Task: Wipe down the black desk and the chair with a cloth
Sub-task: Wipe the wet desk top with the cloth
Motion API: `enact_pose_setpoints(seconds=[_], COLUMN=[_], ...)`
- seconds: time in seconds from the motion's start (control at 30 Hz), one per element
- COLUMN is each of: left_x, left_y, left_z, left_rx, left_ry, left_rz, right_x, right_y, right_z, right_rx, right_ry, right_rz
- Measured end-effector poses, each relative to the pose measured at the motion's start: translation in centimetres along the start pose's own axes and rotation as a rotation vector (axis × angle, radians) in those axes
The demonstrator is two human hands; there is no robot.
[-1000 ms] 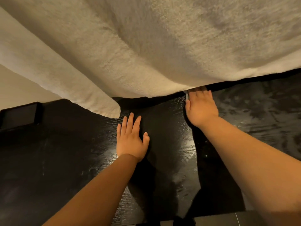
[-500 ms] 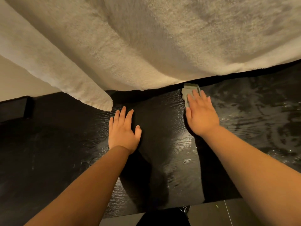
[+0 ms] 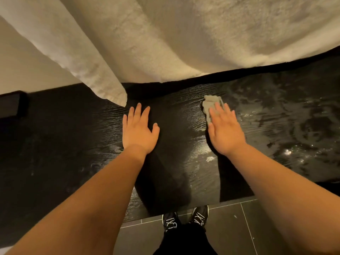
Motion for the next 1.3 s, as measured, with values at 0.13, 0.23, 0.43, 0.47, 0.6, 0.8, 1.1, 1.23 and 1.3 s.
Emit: enact_pose_setpoints(seconds=[0.13,0.23,0.43,0.47,0.6,0.8,1.1,1.23,1.3], left_x=[-0.2,-0.5,-0.8,-0.8,-0.7,-0.9,-0.7,0.2,0.5], left_y=[0.2,0.5,2.0,2.2,2.5,2.4,2.5,2.8,3.0], left_z=[0.7,2.9,8.5,8.9,9.8,9.6,9.9,12.0,13.0], left_rx=[0.042,0.077,0.118,0.123,0.116,0.092,0.132,0.148,0.148], left_ry=[0.021,0.033,0.104,0.118,0.140,0.136,0.179,0.239,0.254], left_rz=[-0.017,-0.018,-0.068,-0.074,-0.081,-0.076,-0.088,-0.101,-0.101], right_x=[-0.5,5.3,8.3,6.1,-1.6,7.6,3.8,-0.3,1.8], right_y=[-0.4,1.1,3.8,3.4,1.8,3.0,3.9,3.0,3.0], right_z=[1.1,3.6,8.3,7.7,6.2,9.4,11.0,11.3,11.9], right_rx=[-0.046,-0.011,0.135,0.104,0.049,-0.009,0.015,-0.020,-0.060], right_ry=[0.229,0.083,-0.317,-0.254,0.124,0.054,-0.065,0.246,0.319], right_rz=[-0.028,-0.005,0.053,0.054,0.001,-0.010,-0.006,-0.033,-0.039])
Point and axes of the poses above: each hand's wrist, its own z-axis away from the middle knuckle, its own y-axis out of the palm, x = y × z, the point moved 9 cm from there along -z, towards the middle knuckle, and after that the axes turned 4 degrees about x, right-handed, at the moved point
